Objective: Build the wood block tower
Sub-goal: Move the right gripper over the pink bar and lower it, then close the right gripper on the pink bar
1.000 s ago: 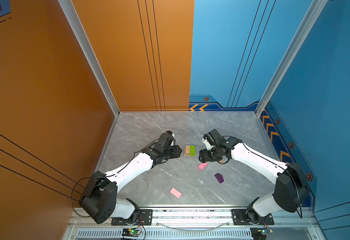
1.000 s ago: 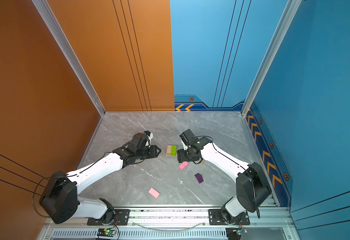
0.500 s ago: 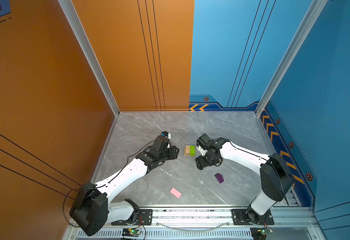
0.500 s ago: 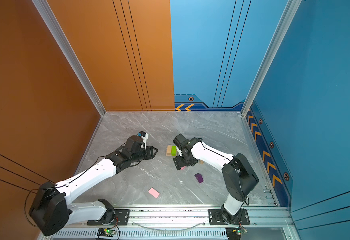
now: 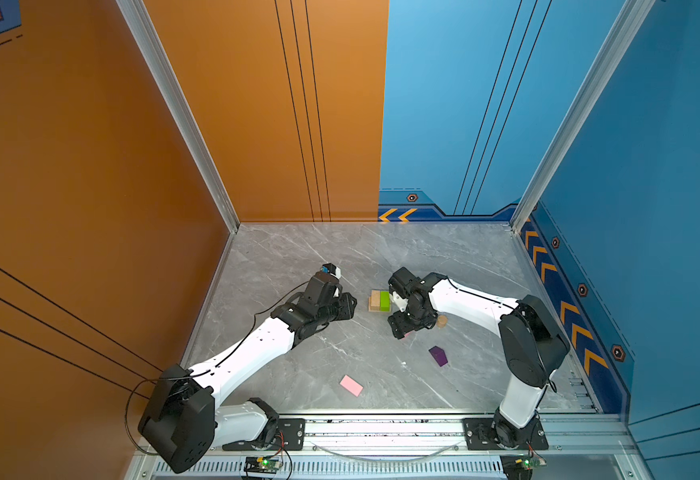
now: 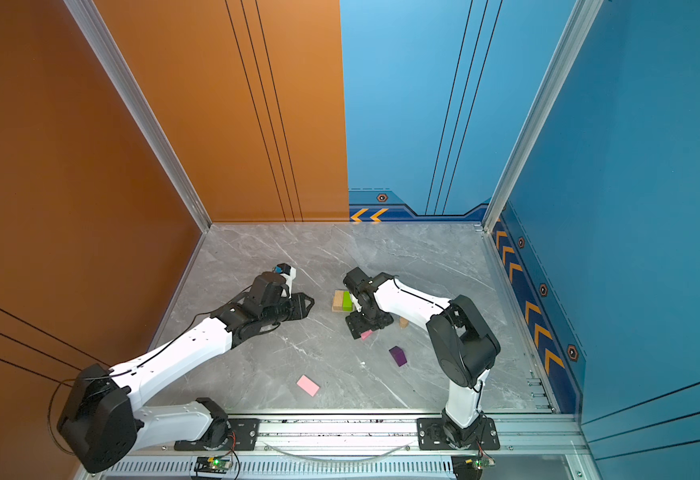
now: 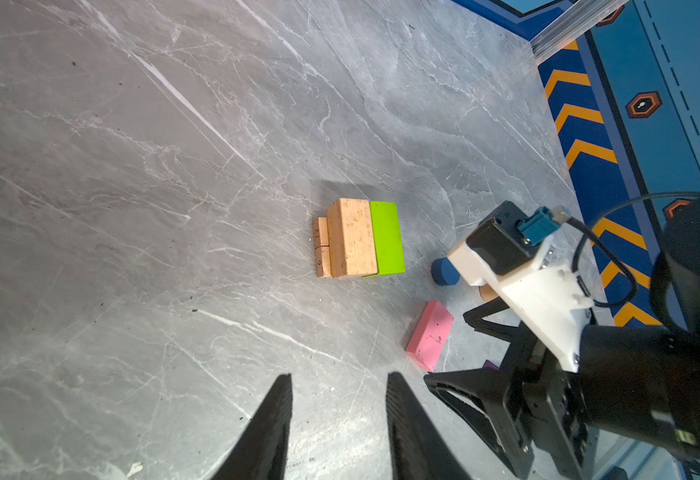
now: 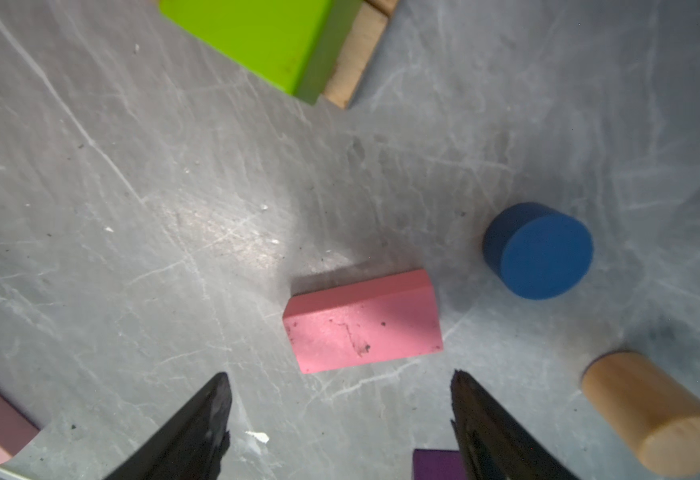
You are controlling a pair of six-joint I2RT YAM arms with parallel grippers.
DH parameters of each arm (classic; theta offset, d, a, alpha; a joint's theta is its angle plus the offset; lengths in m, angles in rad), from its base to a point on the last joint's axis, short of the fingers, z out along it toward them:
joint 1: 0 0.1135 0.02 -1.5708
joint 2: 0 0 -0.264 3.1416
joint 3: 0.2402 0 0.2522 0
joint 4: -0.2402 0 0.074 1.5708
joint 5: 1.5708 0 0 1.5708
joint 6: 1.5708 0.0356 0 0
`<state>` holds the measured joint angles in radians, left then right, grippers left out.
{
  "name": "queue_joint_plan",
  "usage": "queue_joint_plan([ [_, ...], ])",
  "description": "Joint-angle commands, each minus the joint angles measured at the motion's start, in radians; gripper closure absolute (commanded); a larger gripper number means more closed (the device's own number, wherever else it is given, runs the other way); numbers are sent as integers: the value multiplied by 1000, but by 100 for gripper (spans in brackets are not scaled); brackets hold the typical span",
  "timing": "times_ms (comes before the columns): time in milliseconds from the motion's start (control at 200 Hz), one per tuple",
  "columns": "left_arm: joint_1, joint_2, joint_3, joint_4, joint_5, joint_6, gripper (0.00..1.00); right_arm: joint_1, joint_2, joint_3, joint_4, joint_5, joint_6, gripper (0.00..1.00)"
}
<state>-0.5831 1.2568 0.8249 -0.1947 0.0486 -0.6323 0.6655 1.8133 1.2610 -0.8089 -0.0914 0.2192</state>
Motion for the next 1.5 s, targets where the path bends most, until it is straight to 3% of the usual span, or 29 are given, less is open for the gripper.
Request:
queue_joint_plan([
  [0, 6, 7, 2, -28, -29, 22, 60, -17, 16, 18, 11, 8, -20, 16],
  [711, 6, 48, 23, -40, -38, 36, 60, -30, 84, 19, 49, -67, -8, 17],
  [1492, 15, 21, -2, -36, -33, 40, 60, 28, 49, -11, 33, -21, 74, 17],
])
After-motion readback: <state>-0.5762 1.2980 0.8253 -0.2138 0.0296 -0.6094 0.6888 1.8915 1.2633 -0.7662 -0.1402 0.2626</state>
